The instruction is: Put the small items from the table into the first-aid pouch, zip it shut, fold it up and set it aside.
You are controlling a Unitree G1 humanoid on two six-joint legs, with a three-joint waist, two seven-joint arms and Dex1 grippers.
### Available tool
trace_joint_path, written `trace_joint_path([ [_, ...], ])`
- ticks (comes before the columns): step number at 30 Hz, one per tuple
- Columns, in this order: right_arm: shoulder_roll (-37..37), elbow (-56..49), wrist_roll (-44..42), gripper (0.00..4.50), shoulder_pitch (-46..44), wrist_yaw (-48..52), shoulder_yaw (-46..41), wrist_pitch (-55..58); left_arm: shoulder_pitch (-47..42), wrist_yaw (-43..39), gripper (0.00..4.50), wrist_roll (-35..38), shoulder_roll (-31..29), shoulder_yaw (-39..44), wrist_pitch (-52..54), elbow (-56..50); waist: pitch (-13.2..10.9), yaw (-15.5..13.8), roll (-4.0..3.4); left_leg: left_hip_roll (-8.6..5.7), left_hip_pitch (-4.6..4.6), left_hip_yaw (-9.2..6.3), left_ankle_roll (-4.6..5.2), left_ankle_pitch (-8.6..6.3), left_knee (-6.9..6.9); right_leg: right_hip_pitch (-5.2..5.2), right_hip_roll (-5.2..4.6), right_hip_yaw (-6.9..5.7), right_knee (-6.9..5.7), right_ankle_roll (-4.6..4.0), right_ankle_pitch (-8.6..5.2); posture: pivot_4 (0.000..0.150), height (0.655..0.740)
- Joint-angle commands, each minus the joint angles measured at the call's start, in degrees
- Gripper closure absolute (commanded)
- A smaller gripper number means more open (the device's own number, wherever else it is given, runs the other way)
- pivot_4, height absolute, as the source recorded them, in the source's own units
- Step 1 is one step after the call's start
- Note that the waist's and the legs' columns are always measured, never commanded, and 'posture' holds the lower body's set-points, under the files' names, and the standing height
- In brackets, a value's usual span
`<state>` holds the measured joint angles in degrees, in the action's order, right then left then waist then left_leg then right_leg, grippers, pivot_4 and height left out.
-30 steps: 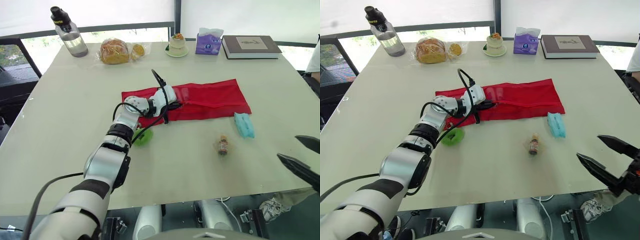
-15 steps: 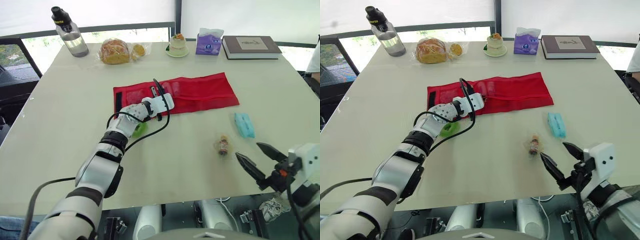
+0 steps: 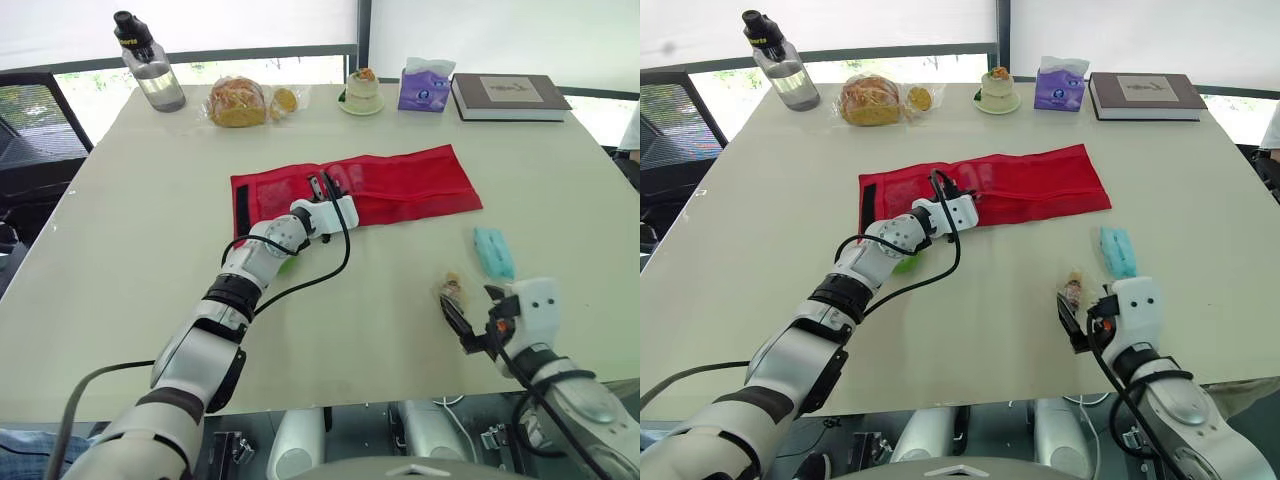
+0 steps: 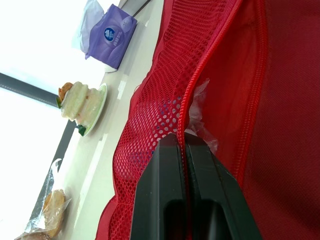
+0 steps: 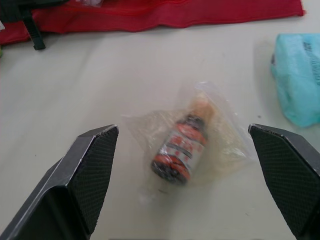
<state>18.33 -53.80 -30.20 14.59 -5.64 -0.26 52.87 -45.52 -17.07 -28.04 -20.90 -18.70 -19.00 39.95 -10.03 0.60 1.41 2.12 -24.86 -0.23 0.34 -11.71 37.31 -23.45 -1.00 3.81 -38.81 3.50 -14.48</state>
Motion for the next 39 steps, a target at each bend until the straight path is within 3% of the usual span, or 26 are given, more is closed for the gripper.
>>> trace_joint_path([
  [1, -2.4, 1.5, 3.5, 0.06, -0.2, -2.9, 1.7, 0.5, 0.7, 0.2, 4.5, 0.0, 0.8, -0.3, 1.5, -4.9, 0.0, 0.0, 0.0, 0.0, -0.01, 0.0, 0.0, 0.0, 0.0, 0.0, 0.0, 0.0, 0.01, 0.0, 0.0, 0.15, 0.74],
  [4, -2.3, 4.8, 7.2, 0.06, 0.3, -2.6, 3.4, -1.6, 0.5, -0.1, 4.5, -0.2, 1.0, -0.6, 1.5, -5.5, 0.0, 0.0, 0.0, 0.0, 0.0, 0.01, 0.0, 0.0, 0.02, 0.0, 0.0, 0.0, -0.01, 0.0, 0.0, 0.15, 0.74],
  [6, -2.4, 5.6, 8.6, 0.6, 0.6, -2.2, 3.3, -2.4, 0.3, -0.3, 4.5, -0.1, 1.1, -0.7, 1.5, -5.6, 0.0, 0.0, 0.0, 0.0, 0.01, 0.01, 0.0, 0.0, 0.03, 0.0, 0.0, 0.0, -0.01, 0.0, 0.0, 0.15, 0.74],
  [8, -2.3, 5.3, 9.2, 1.32, 0.7, -1.2, 3.1, -2.9, 0.4, -0.6, 4.5, 0.2, 1.3, -0.8, 1.4, -6.1, 0.0, 0.1, 0.0, 0.0, 0.01, 0.0, 0.0, 0.0, 0.02, 0.0, 0.01, 0.0, -0.01, 0.0, 0.0, 0.15, 0.74],
  [10, -1.7, 4.9, 9.8, 2.49, 0.6, -0.2, 3.3, -3.0, 0.5, -0.9, 4.5, 0.4, 1.4, -1.2, 1.0, -6.3, 0.0, 0.1, 0.0, 0.0, 0.01, 0.0, 0.0, 0.0, 0.02, 0.0, 0.01, 0.0, -0.01, 0.0, 0.0, 0.15, 0.74],
  [12, -1.2, 4.6, 10.6, 3.2, 0.8, 0.6, 3.3, -3.0, 0.5, -1.2, 4.5, 0.5, 1.4, -1.6, 0.1, -6.3, 0.0, 0.1, 0.0, 0.0, 0.0, 0.0, 0.0, 0.0, 0.02, 0.0, 0.01, 0.0, -0.01, 0.0, 0.0, 0.15, 0.74],
  [14, -0.4, 4.4, 11.4, 3.62, 1.0, 1.5, 3.1, -3.4, 0.5, -1.5, 4.5, 0.8, 1.5, -1.7, -0.5, -6.3, 0.0, 0.1, 0.0, 0.0, 0.0, 0.0, 0.0, 0.0, 0.02, 0.0, 0.01, 0.0, -0.01, 0.0, 0.0, 0.15, 0.74],
  [21, 2.3, 2.5, 11.3, 3.63, -1.9, 6.1, 2.0, -3.0, 1.3, -4.4, 4.5, 3.3, 2.0, -2.0, -3.4, -7.7, 0.0, 0.1, 0.0, 0.0, 0.01, 0.0, 0.0, 0.0, 0.02, 0.0, 0.01, 0.0, -0.01, 0.0, 0.0, 0.15, 0.74],
  [28, 4.0, 2.1, 7.0, 3.63, -6.4, 10.9, 1.0, 4.7, 2.6, -7.0, 4.5, 6.0, 2.0, -0.9, -3.9, -10.3, 0.0, 0.2, 0.0, 0.0, 0.0, -0.02, 0.0, 0.0, 0.02, 0.0, 0.01, -0.02, -0.01, 0.0, 0.0, 0.15, 0.74],
  [39, 2.3, 17.5, 7.1, 3.63, -22.7, 13.1, 1.4, 10.6, 5.7, -10.5, 4.5, 8.3, 1.0, -0.9, -4.2, -15.0, 0.0, 0.2, 0.0, 0.01, 0.02, -0.03, 0.0, 0.0, 0.01, -0.01, 0.04, -0.01, -0.03, -0.01, 0.01, 0.15, 0.74],
])
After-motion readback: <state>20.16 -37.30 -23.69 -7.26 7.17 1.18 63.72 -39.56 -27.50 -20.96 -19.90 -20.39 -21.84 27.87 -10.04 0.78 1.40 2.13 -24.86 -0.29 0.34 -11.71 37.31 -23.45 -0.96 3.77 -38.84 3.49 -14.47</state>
